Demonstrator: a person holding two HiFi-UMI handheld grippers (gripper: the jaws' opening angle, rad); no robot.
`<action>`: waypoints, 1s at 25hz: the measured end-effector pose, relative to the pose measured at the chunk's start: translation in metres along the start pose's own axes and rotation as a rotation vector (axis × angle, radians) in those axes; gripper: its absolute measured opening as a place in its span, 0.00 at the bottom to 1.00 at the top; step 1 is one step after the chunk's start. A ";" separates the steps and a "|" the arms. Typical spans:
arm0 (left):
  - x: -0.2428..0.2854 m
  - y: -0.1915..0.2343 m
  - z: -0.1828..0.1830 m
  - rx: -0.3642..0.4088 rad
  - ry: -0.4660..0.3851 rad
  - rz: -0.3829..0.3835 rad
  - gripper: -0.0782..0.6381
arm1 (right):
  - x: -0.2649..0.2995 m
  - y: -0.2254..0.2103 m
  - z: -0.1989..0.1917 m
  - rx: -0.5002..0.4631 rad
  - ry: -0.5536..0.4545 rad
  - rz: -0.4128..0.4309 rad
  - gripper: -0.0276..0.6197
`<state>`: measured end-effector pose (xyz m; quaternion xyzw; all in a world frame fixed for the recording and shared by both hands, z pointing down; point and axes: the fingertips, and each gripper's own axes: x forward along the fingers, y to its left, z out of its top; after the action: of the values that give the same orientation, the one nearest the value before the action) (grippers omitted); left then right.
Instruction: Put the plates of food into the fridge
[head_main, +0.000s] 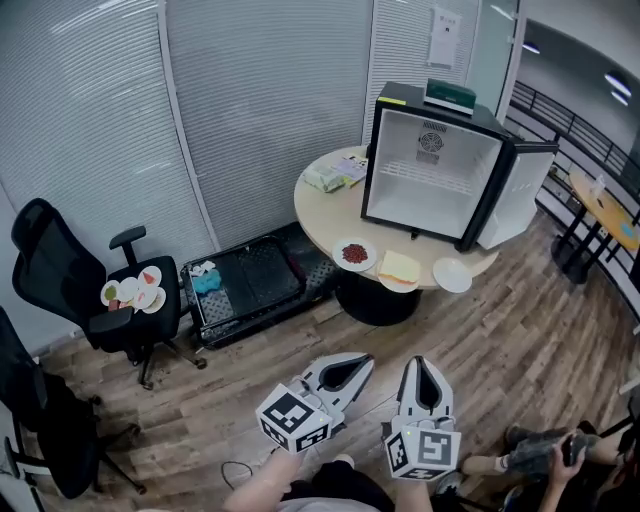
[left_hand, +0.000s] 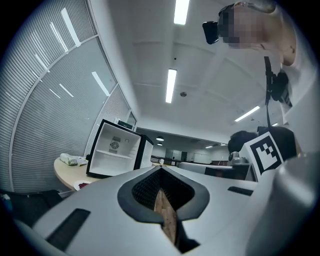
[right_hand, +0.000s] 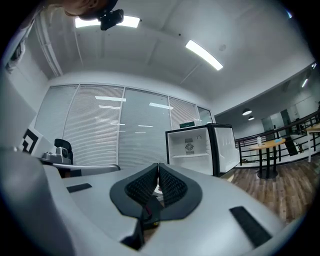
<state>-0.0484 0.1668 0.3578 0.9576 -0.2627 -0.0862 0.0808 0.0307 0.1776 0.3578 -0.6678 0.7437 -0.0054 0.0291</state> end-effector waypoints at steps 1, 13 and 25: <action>0.006 0.003 -0.003 -0.002 -0.001 0.005 0.12 | 0.005 -0.005 -0.003 0.006 0.000 0.004 0.06; 0.065 0.033 -0.025 -0.065 0.017 0.004 0.12 | 0.054 -0.038 -0.031 0.046 0.047 0.007 0.05; 0.177 0.137 -0.013 -0.062 0.034 -0.062 0.12 | 0.188 -0.093 -0.030 0.049 0.034 -0.053 0.06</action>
<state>0.0376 -0.0395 0.3761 0.9637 -0.2285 -0.0806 0.1123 0.1017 -0.0198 0.3857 -0.6861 0.7259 -0.0357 0.0325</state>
